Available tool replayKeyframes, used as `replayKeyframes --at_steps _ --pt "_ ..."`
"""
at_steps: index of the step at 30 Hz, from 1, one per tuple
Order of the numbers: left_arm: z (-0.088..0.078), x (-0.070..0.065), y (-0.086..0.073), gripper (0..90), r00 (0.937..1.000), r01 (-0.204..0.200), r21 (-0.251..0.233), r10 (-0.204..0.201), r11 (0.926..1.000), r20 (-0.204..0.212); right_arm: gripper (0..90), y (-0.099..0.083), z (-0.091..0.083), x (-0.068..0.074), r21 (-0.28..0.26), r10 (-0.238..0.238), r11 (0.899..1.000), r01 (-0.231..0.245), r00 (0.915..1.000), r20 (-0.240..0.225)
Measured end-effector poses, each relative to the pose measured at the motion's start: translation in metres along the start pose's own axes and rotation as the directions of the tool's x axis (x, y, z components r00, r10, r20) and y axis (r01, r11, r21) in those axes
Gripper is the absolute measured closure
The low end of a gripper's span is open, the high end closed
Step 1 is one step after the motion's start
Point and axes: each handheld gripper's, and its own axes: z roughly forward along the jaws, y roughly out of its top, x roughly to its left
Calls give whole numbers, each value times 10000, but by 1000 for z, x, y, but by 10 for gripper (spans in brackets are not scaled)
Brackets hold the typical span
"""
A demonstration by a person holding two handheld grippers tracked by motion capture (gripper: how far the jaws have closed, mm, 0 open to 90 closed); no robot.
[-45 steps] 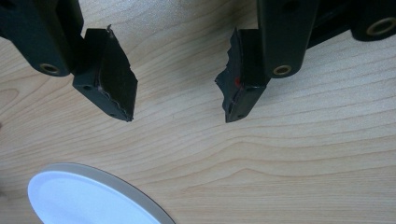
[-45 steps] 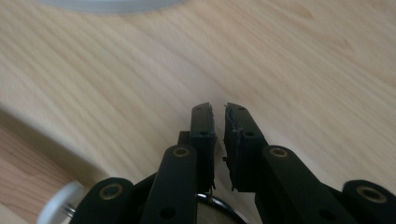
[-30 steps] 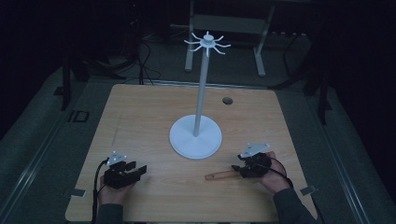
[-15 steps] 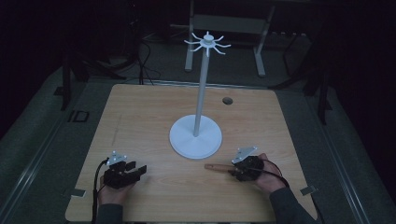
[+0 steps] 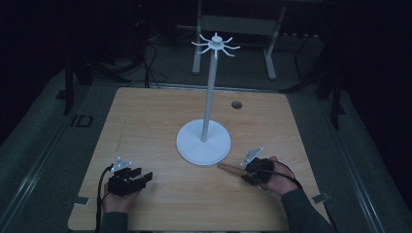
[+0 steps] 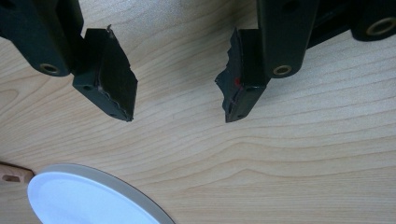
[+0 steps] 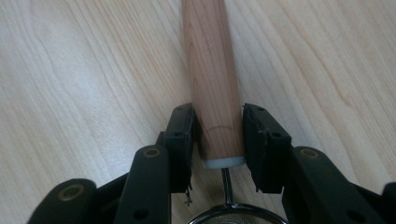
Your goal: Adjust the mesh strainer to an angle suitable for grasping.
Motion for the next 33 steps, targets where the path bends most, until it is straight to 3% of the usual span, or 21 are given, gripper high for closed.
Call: replayKeyframes --at_steps 9,17,26,33 --pt "0 0 0 450 10000 16 -38 -16 10000 13 676 5 -1 -5 842 -164 9963 194 9992 -361" --pt "0 0 0 450 10000 -3 0 3 10000 2 684 0 -4 -9 1176 79 9931 -12 9984 -564" --pt "0 0 0 450 10000 -2 15 2 10000 -6 691 1 -4 -6 1022 16 9948 28 9991 -428" --pt "1 0 0 451 10000 17 6 -17 10000 22 691 3 -8 -7 566 173 9983 -152 9991 -376"
